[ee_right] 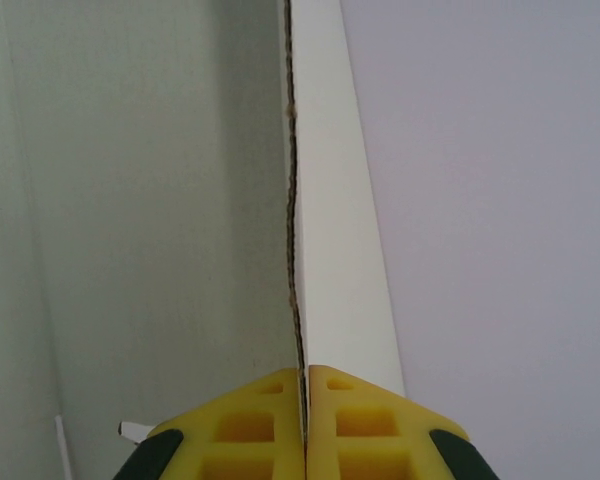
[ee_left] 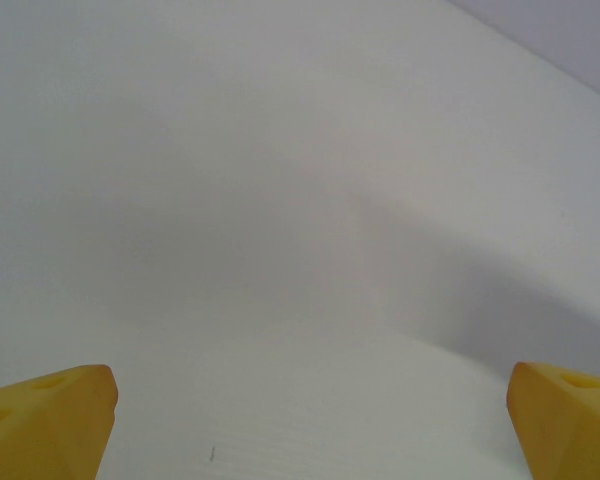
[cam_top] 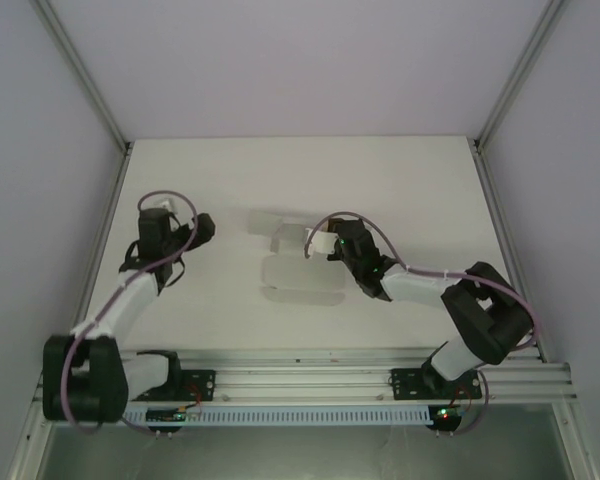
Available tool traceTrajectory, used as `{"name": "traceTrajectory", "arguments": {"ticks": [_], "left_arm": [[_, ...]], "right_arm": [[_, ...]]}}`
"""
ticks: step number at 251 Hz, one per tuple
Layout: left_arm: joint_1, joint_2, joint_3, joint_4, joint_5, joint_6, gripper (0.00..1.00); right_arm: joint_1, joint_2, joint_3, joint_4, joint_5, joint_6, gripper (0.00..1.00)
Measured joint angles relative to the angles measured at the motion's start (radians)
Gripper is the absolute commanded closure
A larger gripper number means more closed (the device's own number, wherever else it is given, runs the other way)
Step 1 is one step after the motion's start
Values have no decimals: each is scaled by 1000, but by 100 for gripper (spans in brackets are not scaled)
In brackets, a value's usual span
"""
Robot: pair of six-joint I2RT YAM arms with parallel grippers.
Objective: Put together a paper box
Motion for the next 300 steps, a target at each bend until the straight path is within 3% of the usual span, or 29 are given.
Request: {"name": "traceTrajectory", "arguments": {"ticks": [35, 81, 106, 141, 174, 226, 300], "left_arm": [[6, 233, 114, 57, 103, 19, 0], [-4, 449, 200, 180, 379, 92, 0], [-43, 507, 236, 190, 486, 159, 1], [-133, 510, 232, 216, 572, 232, 9], [-202, 489, 156, 294, 576, 231, 20], [-309, 473, 39, 350, 449, 216, 23], [-321, 410, -16, 353, 379, 229, 30]], "right_arm": [[7, 0, 0, 13, 0, -8, 100], [9, 1, 0, 12, 0, -7, 100], [11, 1, 0, 11, 4, -6, 100], [13, 1, 0, 5, 5, -2, 100], [15, 4, 0, 6, 21, -2, 100], [29, 52, -12, 45, 90, -51, 100], [69, 110, -88, 211, 172, -139, 100]]}}
